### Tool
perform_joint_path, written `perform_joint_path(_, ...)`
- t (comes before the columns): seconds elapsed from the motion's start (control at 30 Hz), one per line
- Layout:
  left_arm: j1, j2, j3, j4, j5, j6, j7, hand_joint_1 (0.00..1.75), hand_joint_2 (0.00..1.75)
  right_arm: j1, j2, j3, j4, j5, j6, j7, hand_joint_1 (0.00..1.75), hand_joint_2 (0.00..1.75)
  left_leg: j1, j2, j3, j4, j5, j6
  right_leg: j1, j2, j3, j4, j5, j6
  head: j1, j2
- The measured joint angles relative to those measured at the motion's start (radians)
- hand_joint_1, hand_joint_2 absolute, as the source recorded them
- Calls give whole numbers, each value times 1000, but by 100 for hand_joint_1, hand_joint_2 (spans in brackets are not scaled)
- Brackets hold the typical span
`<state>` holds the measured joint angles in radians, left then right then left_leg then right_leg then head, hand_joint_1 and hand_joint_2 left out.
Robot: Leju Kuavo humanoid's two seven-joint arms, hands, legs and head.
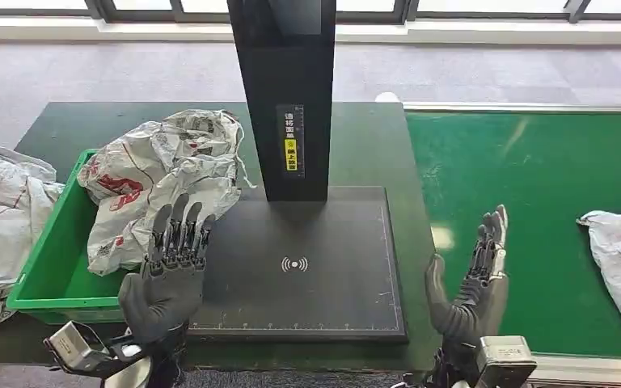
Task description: Moved the parcel from conveyor to table for the left to box.
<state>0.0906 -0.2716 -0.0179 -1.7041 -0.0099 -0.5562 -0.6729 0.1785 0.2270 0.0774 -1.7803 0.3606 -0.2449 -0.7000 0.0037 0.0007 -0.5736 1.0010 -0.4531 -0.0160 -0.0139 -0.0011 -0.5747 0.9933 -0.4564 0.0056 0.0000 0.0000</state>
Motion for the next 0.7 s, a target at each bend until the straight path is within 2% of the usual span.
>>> perform_joint_path(0.7,10,-1,0,-14,-9,22,0,0,0,-4,-6,-2,2,2,-27,0,0,175,0,0,0,0,0,0,0,0,0,0,0,0,0,0)
